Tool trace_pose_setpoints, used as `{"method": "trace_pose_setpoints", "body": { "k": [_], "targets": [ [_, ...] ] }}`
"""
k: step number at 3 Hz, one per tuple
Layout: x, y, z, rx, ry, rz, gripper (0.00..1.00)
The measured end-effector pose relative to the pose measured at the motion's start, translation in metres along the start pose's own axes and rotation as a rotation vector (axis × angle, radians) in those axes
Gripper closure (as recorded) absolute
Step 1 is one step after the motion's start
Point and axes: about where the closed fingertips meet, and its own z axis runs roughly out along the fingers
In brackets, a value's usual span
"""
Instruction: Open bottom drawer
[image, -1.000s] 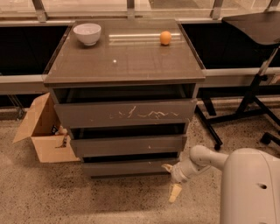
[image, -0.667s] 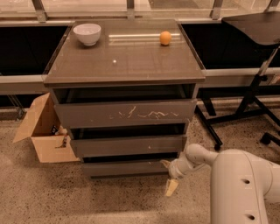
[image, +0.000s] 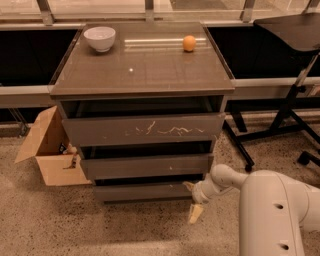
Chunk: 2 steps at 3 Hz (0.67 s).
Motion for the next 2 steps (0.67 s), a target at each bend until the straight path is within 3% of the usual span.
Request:
{"method": "trace_pose_setpoints", "body": {
  "k": [2],
  "targets": [
    [0.022,-0.026,0.02,0.037,0.006,-0.103,0.0]
  ]
}}
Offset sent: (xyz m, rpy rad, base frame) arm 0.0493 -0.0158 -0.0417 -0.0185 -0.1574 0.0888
